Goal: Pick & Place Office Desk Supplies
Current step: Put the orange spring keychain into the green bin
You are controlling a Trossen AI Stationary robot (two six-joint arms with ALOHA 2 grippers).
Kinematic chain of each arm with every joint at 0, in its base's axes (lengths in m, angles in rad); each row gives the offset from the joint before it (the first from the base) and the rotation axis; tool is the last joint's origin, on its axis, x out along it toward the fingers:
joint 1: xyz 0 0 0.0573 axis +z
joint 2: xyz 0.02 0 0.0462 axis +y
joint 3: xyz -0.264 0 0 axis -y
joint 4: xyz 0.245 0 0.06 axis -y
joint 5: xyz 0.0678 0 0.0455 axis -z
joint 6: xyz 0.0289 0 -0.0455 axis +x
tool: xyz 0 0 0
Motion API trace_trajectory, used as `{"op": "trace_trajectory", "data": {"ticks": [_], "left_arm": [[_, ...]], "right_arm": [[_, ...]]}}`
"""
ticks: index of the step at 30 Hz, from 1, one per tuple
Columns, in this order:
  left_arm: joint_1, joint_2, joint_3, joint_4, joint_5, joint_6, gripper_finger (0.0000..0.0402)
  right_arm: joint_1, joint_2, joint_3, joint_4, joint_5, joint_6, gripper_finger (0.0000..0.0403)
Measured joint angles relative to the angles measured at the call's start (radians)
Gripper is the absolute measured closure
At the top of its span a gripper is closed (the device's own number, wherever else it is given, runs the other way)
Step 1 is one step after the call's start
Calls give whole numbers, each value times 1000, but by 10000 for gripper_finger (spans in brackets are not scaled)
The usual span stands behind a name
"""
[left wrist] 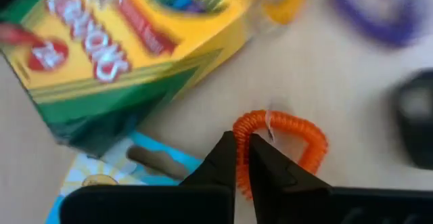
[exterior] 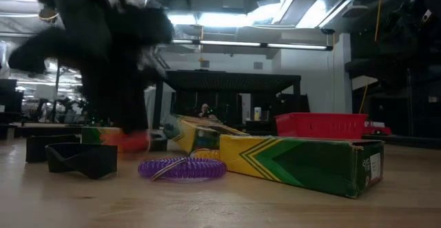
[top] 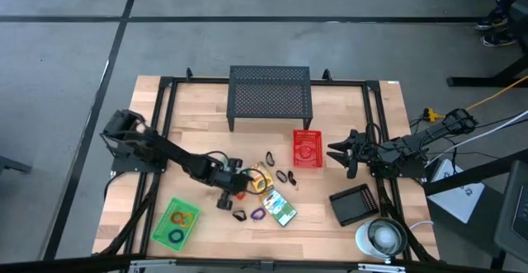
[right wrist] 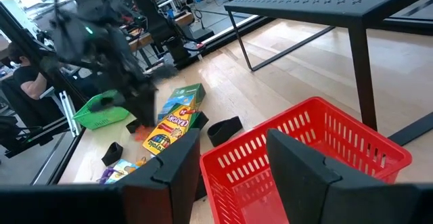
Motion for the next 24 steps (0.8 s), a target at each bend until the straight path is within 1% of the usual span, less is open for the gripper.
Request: {"op": "trace_trajectory", "data": {"ticks": [3,7,9,12,15,19,21,24], "left_arm": [[-17,-104,2,-83,-11,-11,384],[-56,-248,2,-118,-41,-27,389],[-83,-317,3,-132,-13,-30,390],[-127,-405,3,-211,53,-81,390],[-192,-471,3,-333,65,-187,390],[-304,-509,3,-471,58,-390,393],[-367,-510,3,-496,39,-490,393],[-463,-500,3,-492,-8,-618,393]], "right_arm": [[0,0,0,0,0,0,231],[0,0,0,0,0,0,231],[0,0,0,0,0,0,231],[0,0,0,0,0,0,231],[0,0,0,0,0,0,231],[0,0,0,0,0,0,231],[0,0,0,0,0,0,231],[0,9,0,-1,0,0,231]]}}
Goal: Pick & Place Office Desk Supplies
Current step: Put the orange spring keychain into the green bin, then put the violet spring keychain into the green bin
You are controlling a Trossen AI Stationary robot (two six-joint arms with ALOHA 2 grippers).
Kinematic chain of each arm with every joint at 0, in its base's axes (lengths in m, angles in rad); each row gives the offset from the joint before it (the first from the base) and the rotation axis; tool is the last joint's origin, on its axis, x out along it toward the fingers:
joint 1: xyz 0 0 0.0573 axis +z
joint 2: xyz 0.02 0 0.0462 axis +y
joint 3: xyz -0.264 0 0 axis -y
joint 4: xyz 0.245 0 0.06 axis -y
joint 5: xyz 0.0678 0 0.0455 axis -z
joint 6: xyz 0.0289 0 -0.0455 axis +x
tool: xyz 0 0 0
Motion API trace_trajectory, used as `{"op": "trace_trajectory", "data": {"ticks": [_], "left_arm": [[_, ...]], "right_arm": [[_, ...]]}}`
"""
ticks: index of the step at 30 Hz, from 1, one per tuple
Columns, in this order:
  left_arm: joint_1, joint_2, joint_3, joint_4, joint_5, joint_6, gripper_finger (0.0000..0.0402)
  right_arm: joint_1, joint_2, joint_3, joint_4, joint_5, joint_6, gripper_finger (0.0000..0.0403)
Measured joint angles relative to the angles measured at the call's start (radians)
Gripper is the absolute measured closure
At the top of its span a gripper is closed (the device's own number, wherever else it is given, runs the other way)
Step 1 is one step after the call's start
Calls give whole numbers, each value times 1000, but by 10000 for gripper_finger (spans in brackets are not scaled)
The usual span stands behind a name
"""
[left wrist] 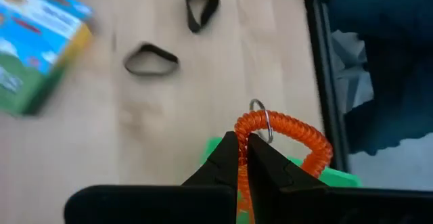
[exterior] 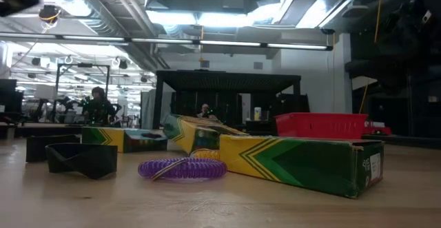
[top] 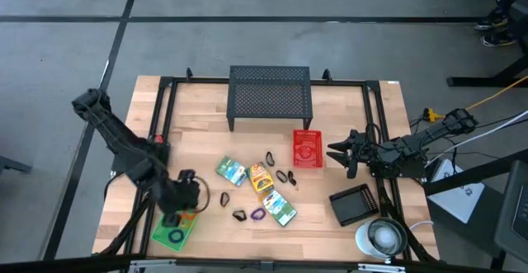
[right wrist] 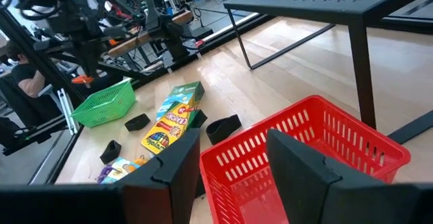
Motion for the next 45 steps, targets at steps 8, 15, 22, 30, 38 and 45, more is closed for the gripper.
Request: {"op": "trace_trajectory", "data": {"ticks": [8,15,22,30,38,45], "left_arm": [[-245,69,0,4,-145,-339,393],[-382,178,0,16,-207,-582,393],[-437,313,0,116,-218,-685,393],[-454,409,1,118,-277,-744,368],[-453,399,1,75,-367,-757,287],[-452,372,1,76,-590,-691,251]], "right_arm": [[0,43,0,-1,0,22,231],[0,75,0,0,0,45,231],[0,77,0,1,0,42,230],[0,77,0,5,29,40,230],[0,77,0,154,50,-104,230],[0,77,0,553,-275,-395,230]]}}
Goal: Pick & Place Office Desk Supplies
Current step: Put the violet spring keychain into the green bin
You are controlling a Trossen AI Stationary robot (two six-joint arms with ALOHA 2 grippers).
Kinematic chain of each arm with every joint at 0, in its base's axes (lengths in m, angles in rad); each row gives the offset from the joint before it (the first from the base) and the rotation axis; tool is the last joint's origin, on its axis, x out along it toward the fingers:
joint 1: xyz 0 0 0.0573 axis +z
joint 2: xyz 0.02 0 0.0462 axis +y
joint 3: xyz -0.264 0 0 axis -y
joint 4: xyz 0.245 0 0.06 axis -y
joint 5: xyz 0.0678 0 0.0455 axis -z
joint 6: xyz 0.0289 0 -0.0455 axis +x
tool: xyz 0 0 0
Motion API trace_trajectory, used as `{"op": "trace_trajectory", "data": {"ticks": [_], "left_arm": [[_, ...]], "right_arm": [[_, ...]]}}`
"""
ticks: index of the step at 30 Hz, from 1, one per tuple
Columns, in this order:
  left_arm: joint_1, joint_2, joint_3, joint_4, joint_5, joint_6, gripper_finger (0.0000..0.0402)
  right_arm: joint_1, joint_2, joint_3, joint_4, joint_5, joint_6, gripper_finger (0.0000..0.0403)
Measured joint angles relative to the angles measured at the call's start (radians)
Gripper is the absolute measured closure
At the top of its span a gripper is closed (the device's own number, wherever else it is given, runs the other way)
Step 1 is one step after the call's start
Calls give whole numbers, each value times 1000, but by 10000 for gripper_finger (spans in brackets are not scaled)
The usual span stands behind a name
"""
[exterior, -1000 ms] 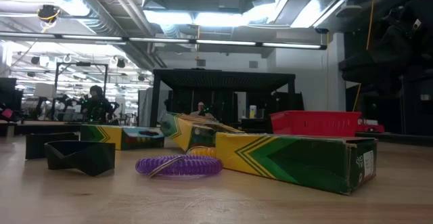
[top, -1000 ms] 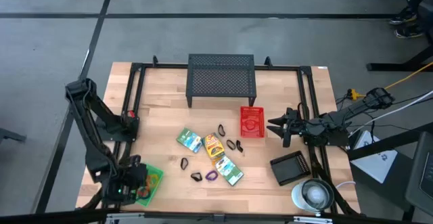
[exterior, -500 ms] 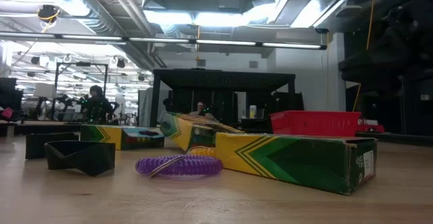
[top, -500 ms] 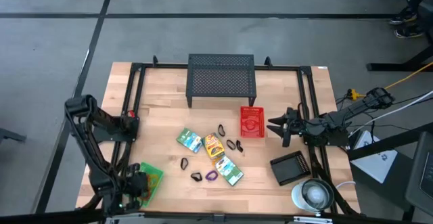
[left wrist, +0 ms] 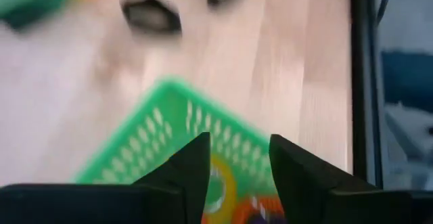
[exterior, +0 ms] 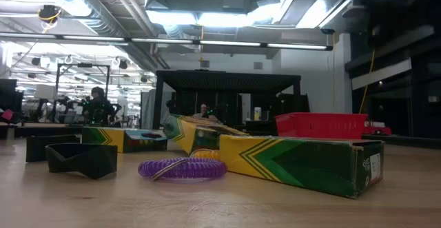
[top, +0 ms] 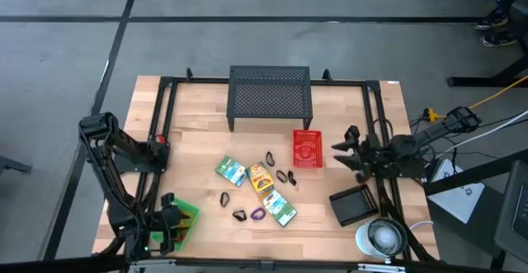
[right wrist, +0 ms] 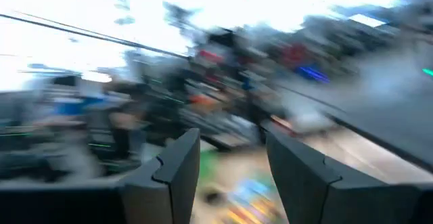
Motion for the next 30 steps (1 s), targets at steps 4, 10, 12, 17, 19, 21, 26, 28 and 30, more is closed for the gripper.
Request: {"op": "trace_trajectory", "data": {"ticks": [4,10,12,17,19,21,26,28,30], "left_arm": [[6,-13,0,0,-92,53,249],[45,-43,0,2,-155,138,249],[66,-52,0,8,-170,184,249],[130,-60,0,38,-181,332,249],[155,-60,0,44,-181,372,249],[184,-60,0,59,-180,414,249],[286,-60,0,109,-113,525,249],[344,-60,0,138,-62,582,249],[397,-60,0,192,-35,659,249]], "right_arm": [[18,-1,0,92,-278,-61,230],[50,-1,0,86,-387,-53,231],[61,-2,0,99,-394,-35,231],[77,-4,0,103,-434,-34,231],[77,-4,0,102,-436,-17,231],[77,-4,0,99,-439,43,231],[77,-4,0,105,-421,183,231],[80,-4,0,127,-436,103,231],[90,-4,0,94,-531,-60,231]]}}
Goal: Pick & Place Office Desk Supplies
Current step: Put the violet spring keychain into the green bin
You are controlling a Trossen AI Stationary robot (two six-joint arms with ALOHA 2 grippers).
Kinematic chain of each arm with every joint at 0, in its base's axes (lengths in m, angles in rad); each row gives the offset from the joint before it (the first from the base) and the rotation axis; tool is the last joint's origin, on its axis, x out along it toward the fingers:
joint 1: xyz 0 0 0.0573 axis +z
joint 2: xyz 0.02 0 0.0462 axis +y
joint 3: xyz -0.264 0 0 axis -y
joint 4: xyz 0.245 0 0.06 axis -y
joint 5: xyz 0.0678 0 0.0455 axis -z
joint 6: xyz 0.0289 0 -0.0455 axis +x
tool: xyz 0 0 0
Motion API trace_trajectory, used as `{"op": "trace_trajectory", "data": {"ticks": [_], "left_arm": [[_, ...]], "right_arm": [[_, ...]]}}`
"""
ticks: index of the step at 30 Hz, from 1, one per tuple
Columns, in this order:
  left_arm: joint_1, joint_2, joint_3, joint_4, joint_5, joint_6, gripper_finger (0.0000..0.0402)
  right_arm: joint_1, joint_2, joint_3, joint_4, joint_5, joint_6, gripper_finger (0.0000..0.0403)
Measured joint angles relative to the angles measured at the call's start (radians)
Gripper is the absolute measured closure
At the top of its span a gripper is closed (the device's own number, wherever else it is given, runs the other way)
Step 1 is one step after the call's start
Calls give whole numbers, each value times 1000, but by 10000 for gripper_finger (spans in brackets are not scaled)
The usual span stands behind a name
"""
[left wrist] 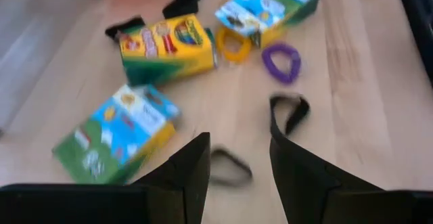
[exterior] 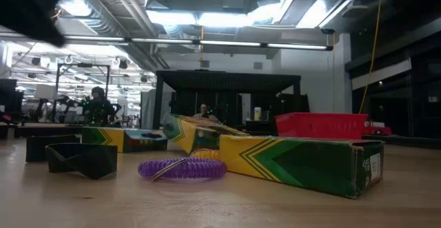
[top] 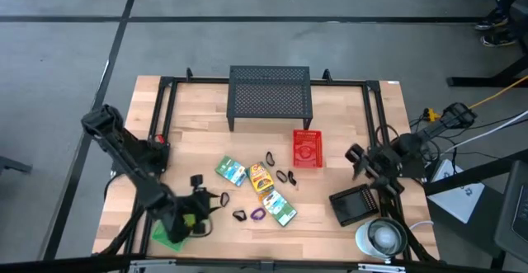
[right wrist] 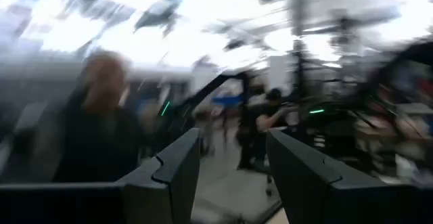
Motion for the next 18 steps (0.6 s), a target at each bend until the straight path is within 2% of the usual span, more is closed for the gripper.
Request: {"op": "trace_trajectory", "data": {"ticks": [2,4,7,12,14,18], "left_arm": [[49,0,0,73,31,99,249],[87,0,0,142,64,199,249],[144,0,0,200,120,315,249],[219,9,0,215,135,378,249],[237,24,0,240,148,404,249],[270,78,0,360,235,476,249]], "right_arm": [[1,-24,-1,-20,-19,-42,231],[-2,-61,1,-35,-12,-5,231],[-1,-146,-1,-165,-39,8,231],[-1,-298,-1,-376,22,-12,231],[-1,-354,0,-429,16,-26,231],[-1,-364,-1,-483,12,-28,231]]}}
